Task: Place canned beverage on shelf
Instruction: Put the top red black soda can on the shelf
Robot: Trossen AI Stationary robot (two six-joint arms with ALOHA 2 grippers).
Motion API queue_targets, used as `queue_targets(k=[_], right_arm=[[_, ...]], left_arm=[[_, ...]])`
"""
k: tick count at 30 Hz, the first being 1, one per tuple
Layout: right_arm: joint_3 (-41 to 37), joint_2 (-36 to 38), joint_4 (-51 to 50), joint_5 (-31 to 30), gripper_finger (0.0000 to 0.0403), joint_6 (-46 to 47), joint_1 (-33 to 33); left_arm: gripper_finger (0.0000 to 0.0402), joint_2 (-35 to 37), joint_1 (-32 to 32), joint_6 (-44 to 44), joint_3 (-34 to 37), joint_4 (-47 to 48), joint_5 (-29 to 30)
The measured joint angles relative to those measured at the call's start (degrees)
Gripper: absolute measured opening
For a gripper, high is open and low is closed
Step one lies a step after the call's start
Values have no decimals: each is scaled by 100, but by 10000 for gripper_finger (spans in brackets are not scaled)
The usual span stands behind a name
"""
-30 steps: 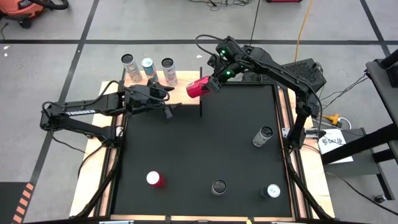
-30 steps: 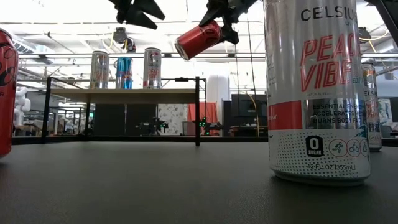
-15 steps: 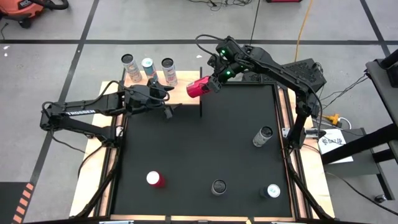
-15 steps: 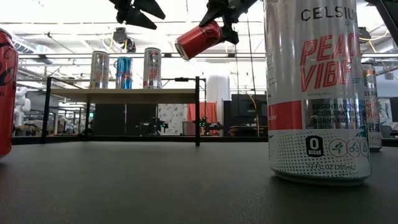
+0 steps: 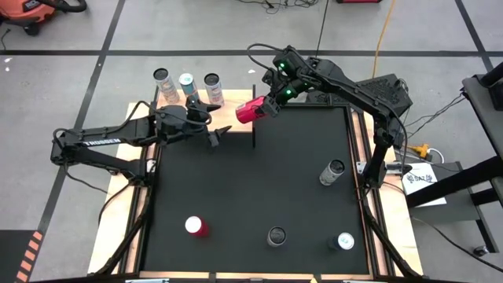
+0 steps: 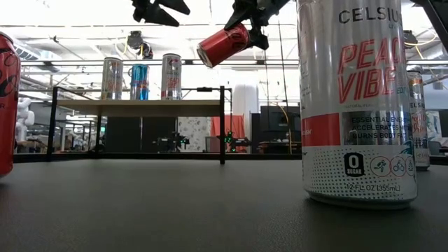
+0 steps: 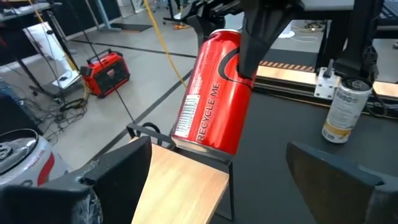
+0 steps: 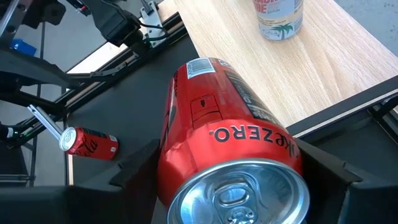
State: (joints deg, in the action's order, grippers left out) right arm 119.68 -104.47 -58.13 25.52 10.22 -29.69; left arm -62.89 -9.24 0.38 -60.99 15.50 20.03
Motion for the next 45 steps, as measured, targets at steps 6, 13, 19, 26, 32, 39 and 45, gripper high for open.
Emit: queue_targets(k=[6,13,19,26,32,39,45], right_arm=[[0,0,0,20,267,-22,14],[0,0,-2,44,267,-43,122],[0,0,-10,307,267,-87,209],[0,0,-42,315,267,-90,201],[2,-39,-38,328,267,-87,212],[2,-42,26,324,267,-60,253],[2,-42,51,343,267,-48,262]], left_arm=[[373,-22,-242,54,0,-35,-238],[373,-367,-741,-118,0,-253,-1337],[373,-597,-1077,-111,0,-491,-1841],[373,-631,-1366,-141,-2,-725,-2750],[373,-784,-1512,-155,-11,-961,-3315],[373,-1260,-1599,-155,-22,-1367,-3753],[373,-1638,-1583,-135,-491,-1154,-4128]])
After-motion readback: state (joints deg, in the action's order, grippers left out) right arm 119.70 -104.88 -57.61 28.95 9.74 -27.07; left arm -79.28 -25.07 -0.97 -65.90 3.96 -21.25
